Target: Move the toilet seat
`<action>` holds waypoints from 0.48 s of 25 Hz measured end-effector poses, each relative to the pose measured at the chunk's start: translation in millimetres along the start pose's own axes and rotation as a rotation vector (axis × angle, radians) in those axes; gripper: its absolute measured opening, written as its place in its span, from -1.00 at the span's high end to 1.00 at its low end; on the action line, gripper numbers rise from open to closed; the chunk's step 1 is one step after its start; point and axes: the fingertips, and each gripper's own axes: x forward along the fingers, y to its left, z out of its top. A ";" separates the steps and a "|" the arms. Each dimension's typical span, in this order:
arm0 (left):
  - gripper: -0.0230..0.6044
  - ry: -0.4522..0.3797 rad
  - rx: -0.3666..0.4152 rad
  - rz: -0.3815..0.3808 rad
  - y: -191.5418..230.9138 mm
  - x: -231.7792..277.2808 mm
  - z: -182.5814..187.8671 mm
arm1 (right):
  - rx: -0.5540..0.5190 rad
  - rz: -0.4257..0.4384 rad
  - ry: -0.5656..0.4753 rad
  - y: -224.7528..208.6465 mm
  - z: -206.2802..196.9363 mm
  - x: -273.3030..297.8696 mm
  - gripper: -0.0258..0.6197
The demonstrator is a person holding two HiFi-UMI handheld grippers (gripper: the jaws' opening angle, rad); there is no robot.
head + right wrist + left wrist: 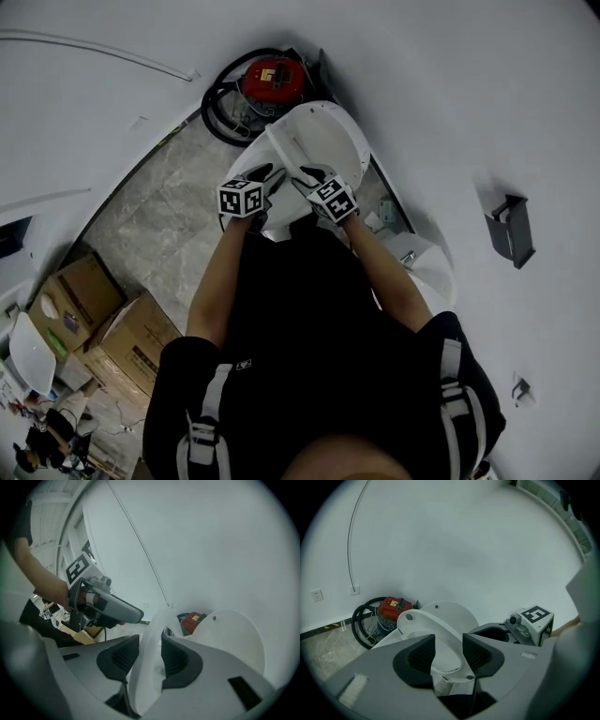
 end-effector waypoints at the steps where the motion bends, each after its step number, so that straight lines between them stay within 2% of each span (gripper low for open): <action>1: 0.36 -0.012 0.006 0.005 -2.0 -3.1 1.1 | -0.008 -0.006 -0.008 -2.1 0.5 -2.1 0.46; 6: 0.36 -0.051 0.075 0.031 -16.0 -15.4 5.2 | -0.038 -0.019 -0.039 -10.1 1.7 -10.9 0.63; 12: 0.37 -0.054 0.162 0.064 -30.3 -26.8 2.4 | -0.054 -0.044 -0.064 -24.5 3.0 -20.0 0.66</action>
